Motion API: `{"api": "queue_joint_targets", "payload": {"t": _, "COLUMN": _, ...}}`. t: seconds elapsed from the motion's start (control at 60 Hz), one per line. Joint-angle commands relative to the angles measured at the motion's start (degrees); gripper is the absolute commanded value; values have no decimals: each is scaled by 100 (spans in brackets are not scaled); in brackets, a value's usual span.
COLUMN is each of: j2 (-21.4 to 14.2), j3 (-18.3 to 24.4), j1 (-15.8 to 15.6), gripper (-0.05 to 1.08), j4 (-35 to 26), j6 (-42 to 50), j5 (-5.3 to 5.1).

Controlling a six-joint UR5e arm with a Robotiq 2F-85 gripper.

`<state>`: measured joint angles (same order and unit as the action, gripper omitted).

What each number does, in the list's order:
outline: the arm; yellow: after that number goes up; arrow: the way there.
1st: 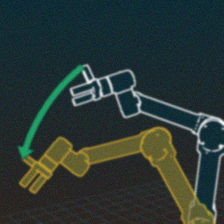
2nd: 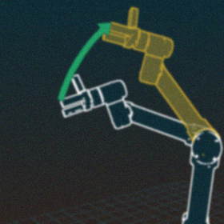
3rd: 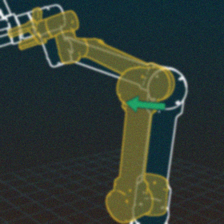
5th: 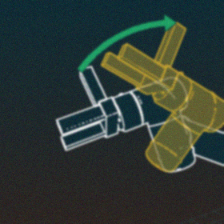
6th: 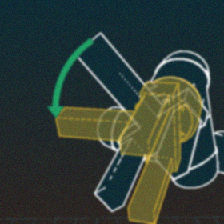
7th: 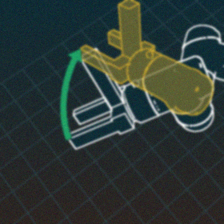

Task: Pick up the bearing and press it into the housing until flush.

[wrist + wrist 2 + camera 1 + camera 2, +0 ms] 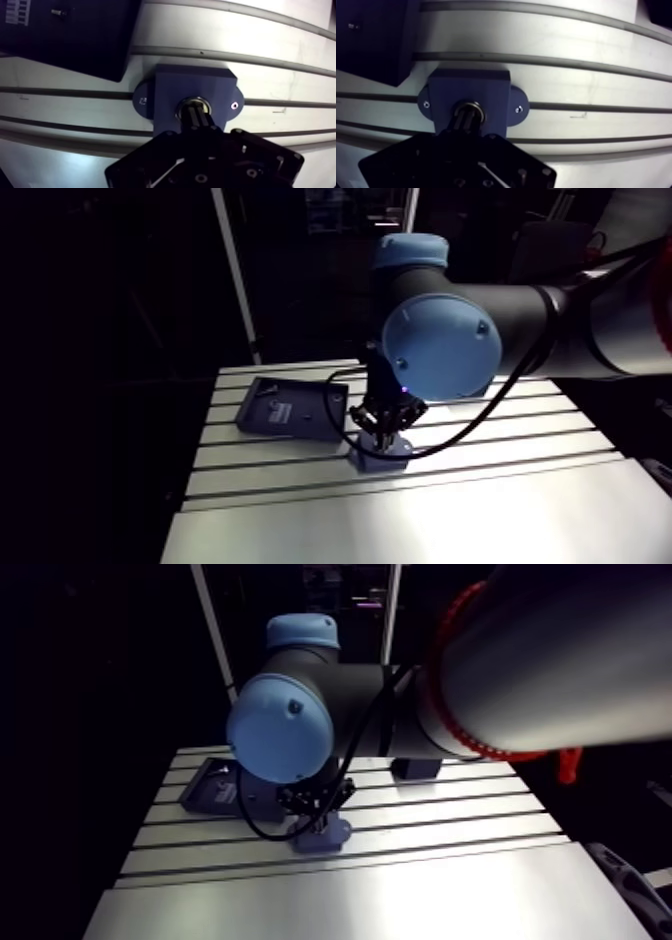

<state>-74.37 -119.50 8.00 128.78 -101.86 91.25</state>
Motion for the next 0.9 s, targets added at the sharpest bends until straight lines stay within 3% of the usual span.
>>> {"api": "queue_joint_targets", "payload": {"t": 0.017, "j2": 15, "j3": 1, "j1": 0, "gripper": 107, "j4": 12, "j6": -5, "j5": -6}}
{"api": "queue_joint_targets", "payload": {"t": 0.9, "j2": -61, "j3": 14, "j1": 17, "gripper": 107, "j4": 3, "j6": 4, "j5": -23}}
